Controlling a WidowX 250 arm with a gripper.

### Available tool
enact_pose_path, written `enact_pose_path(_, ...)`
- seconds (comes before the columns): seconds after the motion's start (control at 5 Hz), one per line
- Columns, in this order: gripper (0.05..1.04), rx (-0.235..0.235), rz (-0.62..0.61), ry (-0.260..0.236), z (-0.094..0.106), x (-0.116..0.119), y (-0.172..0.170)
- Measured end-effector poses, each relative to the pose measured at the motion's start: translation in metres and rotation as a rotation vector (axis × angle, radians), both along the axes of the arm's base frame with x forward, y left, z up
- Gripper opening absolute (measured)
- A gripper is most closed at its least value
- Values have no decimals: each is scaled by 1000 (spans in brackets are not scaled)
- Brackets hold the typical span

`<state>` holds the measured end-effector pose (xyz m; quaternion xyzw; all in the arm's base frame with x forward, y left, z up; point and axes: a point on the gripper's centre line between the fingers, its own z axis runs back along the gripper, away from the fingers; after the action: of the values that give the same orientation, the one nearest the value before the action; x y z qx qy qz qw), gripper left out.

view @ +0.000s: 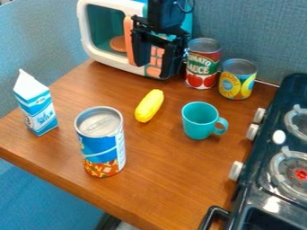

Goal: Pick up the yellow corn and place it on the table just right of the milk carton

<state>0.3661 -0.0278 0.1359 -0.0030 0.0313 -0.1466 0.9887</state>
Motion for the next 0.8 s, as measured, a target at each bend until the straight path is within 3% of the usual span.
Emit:
enact_pose_path(0.2, 1005, 2, 0, 44, -17, -2, 0)
enact_pose_path(0.4, 1004, -4, 24, -26, -42, 3, 15)
enact_pose_path(0.8, 1004, -11, 212, -165, -54, 20, 37)
